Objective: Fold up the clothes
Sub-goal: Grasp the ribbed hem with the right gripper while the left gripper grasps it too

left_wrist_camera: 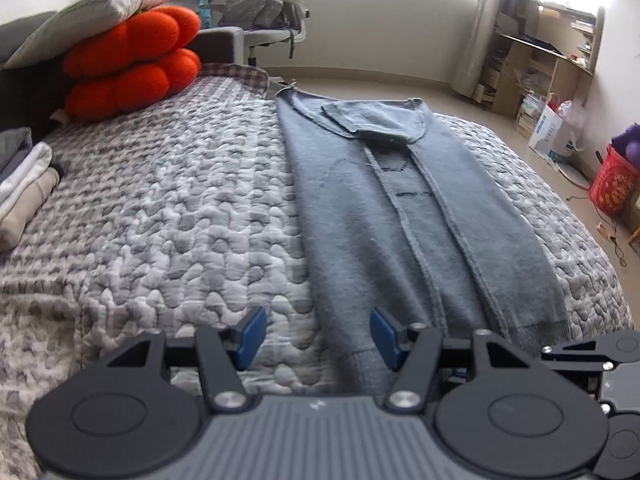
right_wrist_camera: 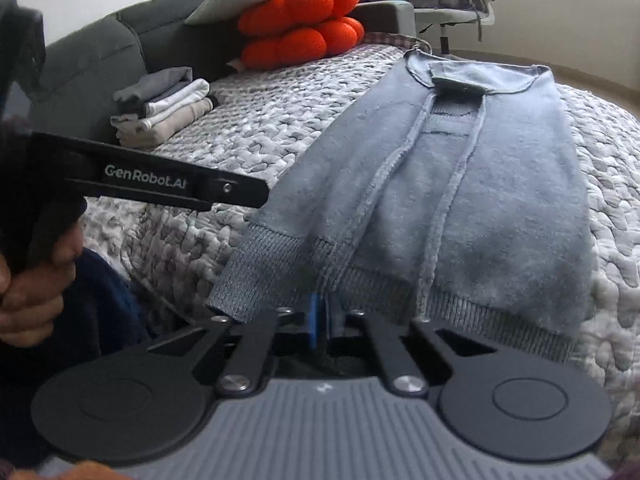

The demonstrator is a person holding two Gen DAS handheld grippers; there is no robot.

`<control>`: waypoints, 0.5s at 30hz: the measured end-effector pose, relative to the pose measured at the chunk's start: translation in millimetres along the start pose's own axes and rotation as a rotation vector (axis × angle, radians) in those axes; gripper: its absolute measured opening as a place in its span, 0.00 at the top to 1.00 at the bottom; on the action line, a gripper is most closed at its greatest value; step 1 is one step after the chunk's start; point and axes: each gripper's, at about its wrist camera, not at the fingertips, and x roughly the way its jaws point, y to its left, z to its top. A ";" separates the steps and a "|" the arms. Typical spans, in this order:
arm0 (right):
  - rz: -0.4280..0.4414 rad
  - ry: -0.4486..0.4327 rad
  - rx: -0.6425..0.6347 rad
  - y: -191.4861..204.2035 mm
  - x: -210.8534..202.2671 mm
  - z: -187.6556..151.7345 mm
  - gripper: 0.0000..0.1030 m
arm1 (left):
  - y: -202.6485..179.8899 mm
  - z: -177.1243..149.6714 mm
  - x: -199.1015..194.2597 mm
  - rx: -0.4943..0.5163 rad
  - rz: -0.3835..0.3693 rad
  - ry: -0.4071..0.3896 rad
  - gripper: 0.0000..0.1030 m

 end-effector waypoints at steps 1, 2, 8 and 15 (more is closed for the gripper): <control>0.003 -0.008 0.011 -2.1 -2.2 -0.8 1.00 | 0.7 -0.6 -0.2 0.005 -0.003 0.001 0.43; -0.004 -0.022 0.022 -4.3 -6.9 -1.5 1.00 | 1.3 -0.7 -1.5 0.009 -0.006 -0.002 0.43; 0.001 -0.060 0.083 -17.4 -27.4 -7.8 1.00 | 5.5 0.8 -5.1 0.011 -0.018 -0.004 0.43; 0.001 -0.067 0.111 -6.1 -9.1 9.6 0.57 | 3.7 1.4 -3.4 0.007 -0.022 -0.002 0.43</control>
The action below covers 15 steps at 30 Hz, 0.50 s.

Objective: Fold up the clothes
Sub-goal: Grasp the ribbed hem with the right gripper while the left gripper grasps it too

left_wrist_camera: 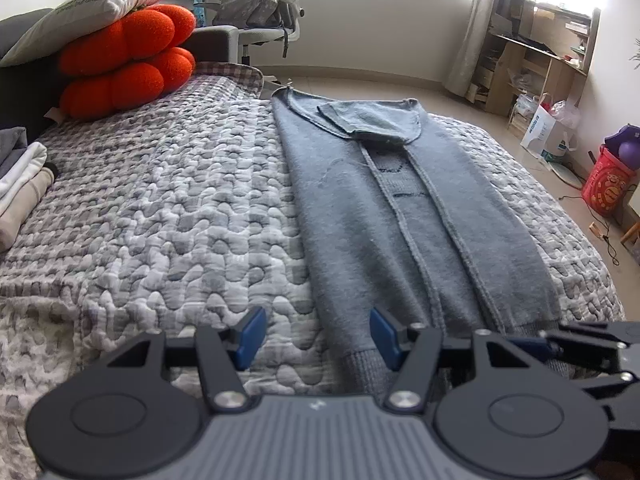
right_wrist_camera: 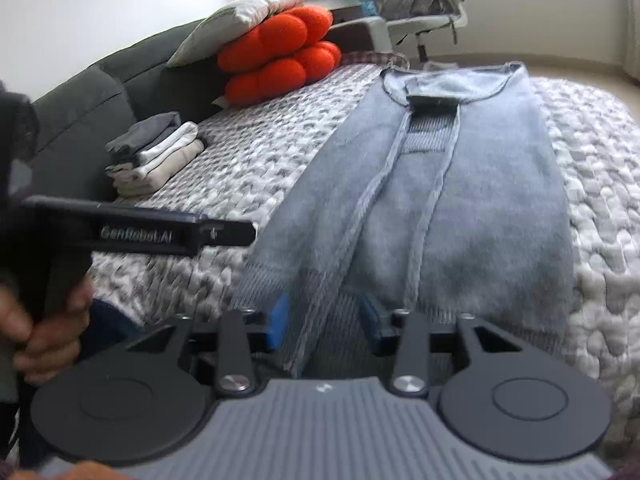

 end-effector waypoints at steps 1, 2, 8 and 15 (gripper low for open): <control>-0.007 0.010 -0.001 0.8 4.1 0.5 0.57 | -0.5 0.0 0.9 0.001 0.001 0.000 0.43; -0.012 0.024 -0.004 1.7 8.9 -0.1 0.68 | -0.5 -0.2 1.0 0.000 -0.001 -0.002 0.43; -0.035 0.014 -0.012 0.0 7.6 -9.3 0.96 | 2.3 -1.4 0.9 -0.018 -0.017 -0.001 0.43; -0.026 -0.008 0.043 -14.2 -11.4 -16.8 0.96 | 5.5 -12.2 -4.3 -0.035 -0.042 0.025 0.43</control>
